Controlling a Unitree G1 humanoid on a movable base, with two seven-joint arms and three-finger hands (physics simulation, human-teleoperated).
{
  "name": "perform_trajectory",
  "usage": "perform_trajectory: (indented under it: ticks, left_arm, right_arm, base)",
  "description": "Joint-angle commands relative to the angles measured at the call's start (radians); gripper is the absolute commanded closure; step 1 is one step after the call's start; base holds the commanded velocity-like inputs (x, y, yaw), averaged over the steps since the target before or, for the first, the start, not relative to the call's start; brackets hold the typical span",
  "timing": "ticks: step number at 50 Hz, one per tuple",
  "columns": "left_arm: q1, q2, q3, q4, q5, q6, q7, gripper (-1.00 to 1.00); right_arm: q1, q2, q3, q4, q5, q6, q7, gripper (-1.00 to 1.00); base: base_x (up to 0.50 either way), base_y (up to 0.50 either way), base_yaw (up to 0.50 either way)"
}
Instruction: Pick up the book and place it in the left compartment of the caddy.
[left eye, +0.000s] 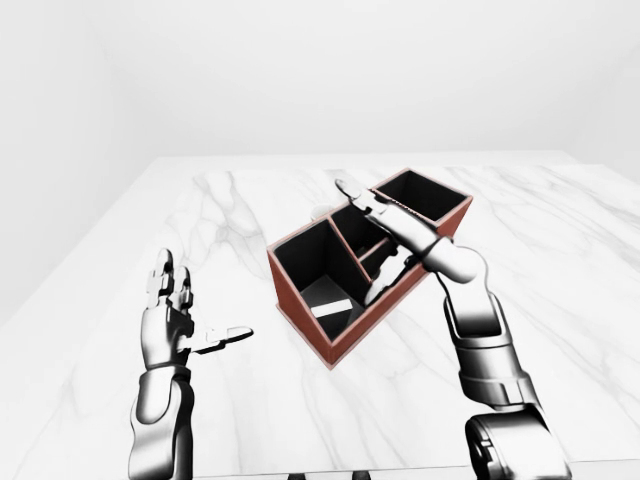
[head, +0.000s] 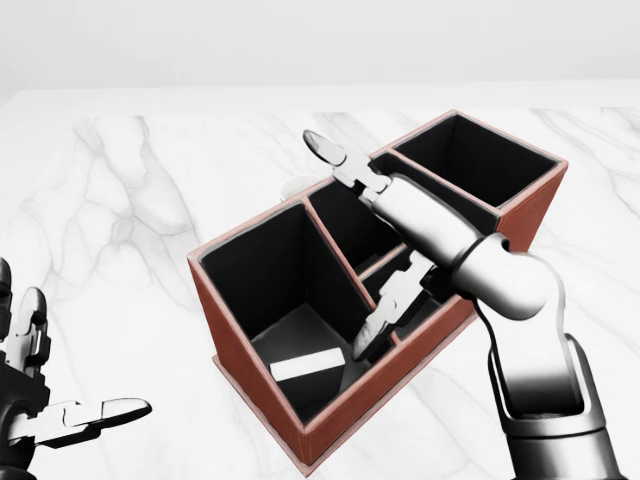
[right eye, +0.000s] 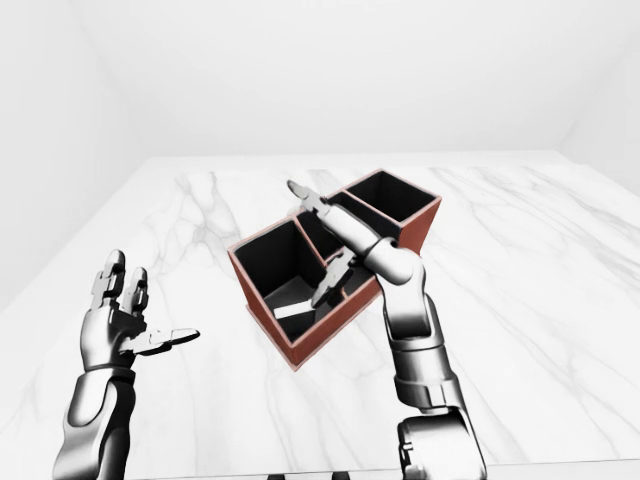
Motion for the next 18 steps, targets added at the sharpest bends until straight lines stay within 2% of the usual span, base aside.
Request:
perform_trajectory:
  ticks: [1, 8, 14, 18]
  left_arm:
    - [0.004, -0.005, -0.004, -0.006, 0.006, -0.003, -0.006, -1.00]
    - [0.011, -0.009, -0.012, -0.010, 0.011, -0.003, -0.008, -1.00]
    - [0.010, -0.008, -0.014, 0.003, 0.013, -0.014, -0.011, -1.00]
    - [0.016, -0.011, -0.020, -0.017, 0.018, -0.003, -0.009, -1.00]
  right_arm:
    - [-0.001, -0.040, -0.028, -0.213, 0.071, 0.000, 0.000, -1.00]
    - [0.031, -0.053, -0.037, -0.311, 0.095, 0.000, 0.000, -1.00]
    - [0.077, -0.057, -0.050, -0.389, 0.119, 0.000, 0.000, -1.00]
    - [0.119, -0.059, -0.065, -0.451, 0.141, 0.000, 0.000, -1.00]
  base:
    - [0.00, 0.00, 0.00]
    - [0.00, 0.00, 0.00]
    - [0.00, 0.00, 0.00]
    - [0.00, 0.00, 0.00]
